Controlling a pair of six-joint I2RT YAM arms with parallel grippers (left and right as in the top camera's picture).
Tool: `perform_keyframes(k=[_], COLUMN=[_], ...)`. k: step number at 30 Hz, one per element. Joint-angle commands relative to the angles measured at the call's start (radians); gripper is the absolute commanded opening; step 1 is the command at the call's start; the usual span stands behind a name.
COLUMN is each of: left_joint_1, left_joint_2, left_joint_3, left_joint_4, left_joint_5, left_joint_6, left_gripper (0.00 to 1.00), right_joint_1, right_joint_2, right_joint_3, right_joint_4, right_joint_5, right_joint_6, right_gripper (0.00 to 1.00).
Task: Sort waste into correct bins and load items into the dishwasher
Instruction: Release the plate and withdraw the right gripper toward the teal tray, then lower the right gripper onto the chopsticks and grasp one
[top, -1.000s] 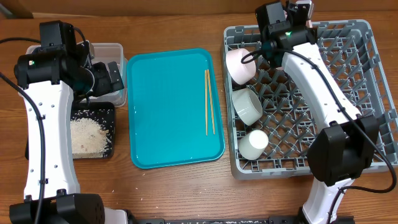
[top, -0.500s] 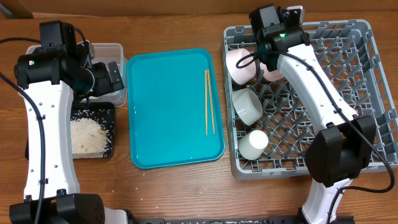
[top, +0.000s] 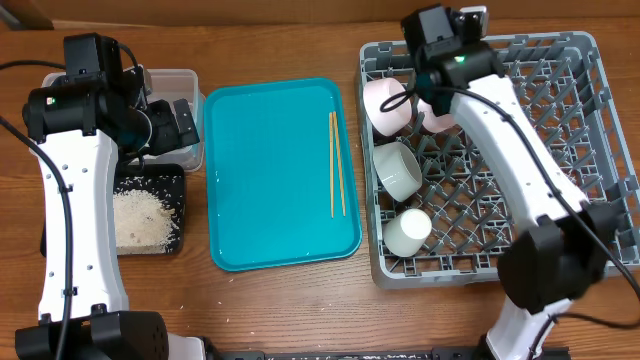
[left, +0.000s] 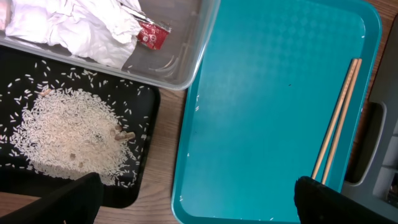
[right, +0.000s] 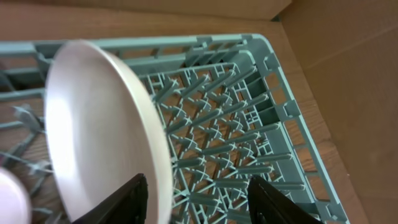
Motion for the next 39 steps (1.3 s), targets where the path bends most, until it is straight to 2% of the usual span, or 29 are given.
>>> perform_keyframes(k=[1, 5, 9, 12, 16, 21, 30, 39], left_joint_1=[-0.001, -0.001, -0.001, -0.001, -0.001, -0.001, -0.001, -0.001], left_joint_2=[-0.01, -0.01, -0.01, -0.01, -0.01, -0.01, -0.01, -0.01], left_joint_3=[0.019, 0.019, 0.019, 0.019, 0.019, 0.019, 0.019, 0.019], left_joint_4=[0.002, 0.002, 0.002, 0.002, 0.005, 0.005, 0.005, 0.005], left_joint_5=[-0.007, -0.006, -0.007, -0.007, -0.007, -0.006, -0.007, -0.007], left_joint_6=[0.001, 0.001, 0.001, 0.001, 0.001, 0.001, 0.001, 0.001], left_gripper=[1.0, 1.0, 1.0, 1.0, 1.0, 1.0, 1.0, 1.0], right_joint_1=[0.004, 0.025, 0.056, 0.076, 0.096, 0.147, 0.277, 0.319], right_joint_2=[-0.113, -0.167, -0.208, -0.213, -0.208, -0.193, -0.098, -0.036], right_joint_3=[0.015, 0.015, 0.015, 0.015, -0.001, -0.004, -0.007, -0.008], right_joint_4=[-0.001, -0.02, -0.027, -0.023, 0.003, 0.01, -0.023, -0.079], right_joint_5=[-0.066, -0.271, -0.605, -0.87, -1.075, -1.085, -0.867, -0.764], right_joint_6=[0.006, 0.006, 0.006, 0.006, 0.007, 0.034, 0.19, 0.278], right_gripper=[0.53, 0.57, 0.61, 0.62, 0.6, 0.53, 0.52, 0.52])
